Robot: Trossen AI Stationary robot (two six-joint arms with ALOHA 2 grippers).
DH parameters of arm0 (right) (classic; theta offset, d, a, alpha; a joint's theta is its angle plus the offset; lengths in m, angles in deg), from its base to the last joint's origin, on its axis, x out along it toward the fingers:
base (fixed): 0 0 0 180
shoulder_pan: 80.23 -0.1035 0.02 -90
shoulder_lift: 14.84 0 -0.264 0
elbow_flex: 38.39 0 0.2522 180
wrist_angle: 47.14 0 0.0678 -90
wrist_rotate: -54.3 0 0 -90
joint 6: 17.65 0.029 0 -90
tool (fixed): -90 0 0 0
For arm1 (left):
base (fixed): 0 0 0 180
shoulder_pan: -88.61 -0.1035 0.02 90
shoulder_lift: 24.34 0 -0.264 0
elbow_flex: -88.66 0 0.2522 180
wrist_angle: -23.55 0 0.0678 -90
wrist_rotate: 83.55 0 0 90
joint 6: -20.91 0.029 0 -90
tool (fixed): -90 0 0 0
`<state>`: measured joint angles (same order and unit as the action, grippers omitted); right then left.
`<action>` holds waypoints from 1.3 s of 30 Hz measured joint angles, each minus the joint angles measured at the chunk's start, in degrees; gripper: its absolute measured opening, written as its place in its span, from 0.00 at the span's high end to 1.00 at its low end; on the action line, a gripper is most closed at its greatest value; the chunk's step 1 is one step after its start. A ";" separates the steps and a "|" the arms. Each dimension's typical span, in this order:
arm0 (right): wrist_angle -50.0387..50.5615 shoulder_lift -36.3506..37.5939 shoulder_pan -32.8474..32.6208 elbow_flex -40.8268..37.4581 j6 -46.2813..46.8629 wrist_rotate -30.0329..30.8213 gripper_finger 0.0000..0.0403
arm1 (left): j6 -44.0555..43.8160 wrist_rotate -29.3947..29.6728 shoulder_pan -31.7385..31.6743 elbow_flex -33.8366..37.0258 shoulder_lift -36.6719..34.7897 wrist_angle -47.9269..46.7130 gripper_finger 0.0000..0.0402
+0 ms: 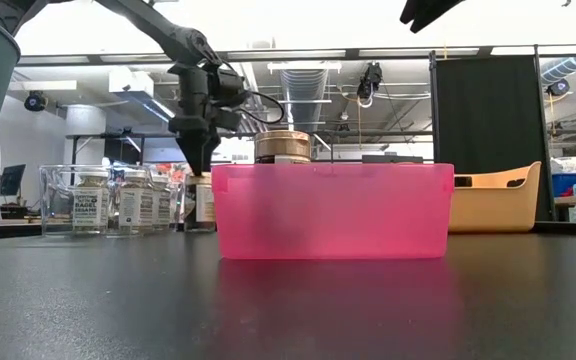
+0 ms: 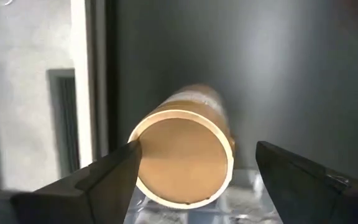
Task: Sort spices by type
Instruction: Put the gold seasoning bottle into the red bin
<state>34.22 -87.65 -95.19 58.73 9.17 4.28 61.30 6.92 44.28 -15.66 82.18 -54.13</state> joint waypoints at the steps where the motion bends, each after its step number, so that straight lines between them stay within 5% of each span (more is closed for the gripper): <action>1: -0.02 0.00 0.00 0.00 -0.02 0.00 0.16 | 0.08 1.26 0.02 0.06 -0.19 0.00 0.24; 14: -0.56 0.00 0.00 -0.02 -1.03 0.52 0.15 | -4.07 0.00 -0.02 0.17 -6.64 1.31 0.24; 26: -0.61 0.00 0.00 0.00 -1.35 0.50 0.14 | -6.32 -1.07 -0.03 0.44 -4.01 1.49 0.14; 39: -0.60 0.00 0.00 -0.02 -1.39 0.50 0.14 | -4.86 -1.09 -0.57 4.13 -3.80 2.78 0.13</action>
<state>33.62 -87.65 -95.19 58.70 7.78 4.79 56.44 5.83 43.71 -11.53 78.38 -51.35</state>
